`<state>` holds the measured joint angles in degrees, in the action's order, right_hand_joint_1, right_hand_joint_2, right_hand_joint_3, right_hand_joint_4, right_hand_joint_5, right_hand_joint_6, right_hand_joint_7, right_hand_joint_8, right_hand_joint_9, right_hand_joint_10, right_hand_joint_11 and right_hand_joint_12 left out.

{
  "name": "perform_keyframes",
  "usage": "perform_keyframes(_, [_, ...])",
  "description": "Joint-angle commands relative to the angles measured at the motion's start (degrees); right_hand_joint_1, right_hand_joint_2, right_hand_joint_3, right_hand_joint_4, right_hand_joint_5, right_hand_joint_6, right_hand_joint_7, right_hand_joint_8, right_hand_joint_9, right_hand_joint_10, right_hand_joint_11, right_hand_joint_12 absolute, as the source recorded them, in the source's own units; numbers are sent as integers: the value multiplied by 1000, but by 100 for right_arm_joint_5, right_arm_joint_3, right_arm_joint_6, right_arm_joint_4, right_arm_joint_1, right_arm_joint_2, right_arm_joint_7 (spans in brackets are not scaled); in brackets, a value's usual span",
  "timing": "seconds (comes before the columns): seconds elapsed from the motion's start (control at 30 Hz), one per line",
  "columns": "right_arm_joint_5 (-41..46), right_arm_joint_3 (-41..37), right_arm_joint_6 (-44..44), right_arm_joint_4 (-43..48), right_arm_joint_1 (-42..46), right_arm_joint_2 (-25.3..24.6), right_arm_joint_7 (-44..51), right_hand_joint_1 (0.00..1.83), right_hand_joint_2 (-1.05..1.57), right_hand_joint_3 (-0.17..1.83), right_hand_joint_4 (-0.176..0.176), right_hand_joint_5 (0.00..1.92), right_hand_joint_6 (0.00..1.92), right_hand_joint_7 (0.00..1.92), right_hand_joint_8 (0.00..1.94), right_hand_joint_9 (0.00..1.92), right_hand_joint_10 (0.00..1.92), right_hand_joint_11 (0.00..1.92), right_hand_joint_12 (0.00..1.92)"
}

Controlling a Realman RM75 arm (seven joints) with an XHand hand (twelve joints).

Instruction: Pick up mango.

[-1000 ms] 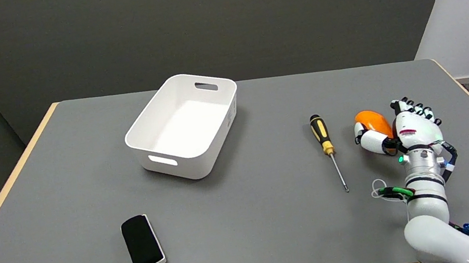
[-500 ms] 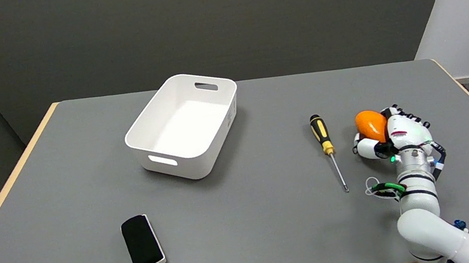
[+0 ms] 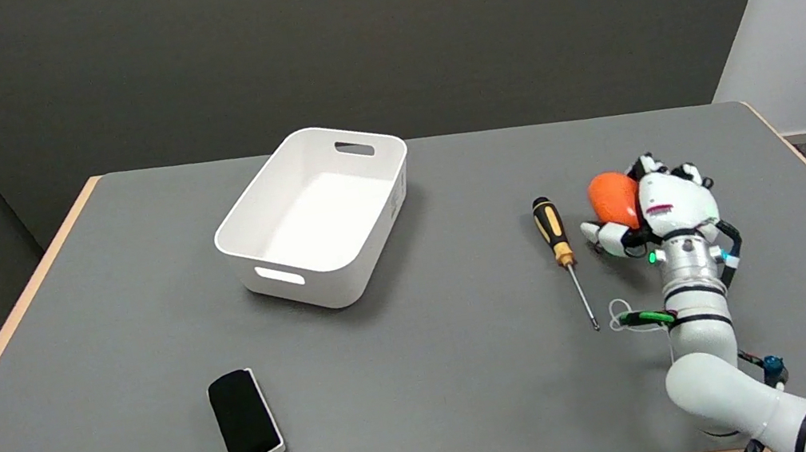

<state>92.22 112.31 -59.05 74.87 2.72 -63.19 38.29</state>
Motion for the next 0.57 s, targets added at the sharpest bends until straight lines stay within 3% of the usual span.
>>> perform_keyframes(0.03, [-2085, -39, 230, 1322, -741, 479, -55, 1112, 1230, 321, -176, 505, 1690, 557, 1763, 810, 1921, 509, 1921])
perform_keyframes(0.17, [-2533, 387, 841, 1542, -1516, 528, -142, 1112, 1214, 356, -176, 507, 1698, 559, 1771, 824, 1921, 561, 1921])
perform_keyframes(0.33, [-2486, 1426, 1344, 751, -2885, 292, -832, 1113, 1206, 368, -176, 510, 1697, 563, 1770, 828, 1921, 563, 1921])
perform_keyframes(0.57, [-2534, 1820, 2430, -1275, -3969, -868, -2044, 1113, 1203, 375, -176, 511, 1695, 566, 1770, 840, 1921, 545, 1921])
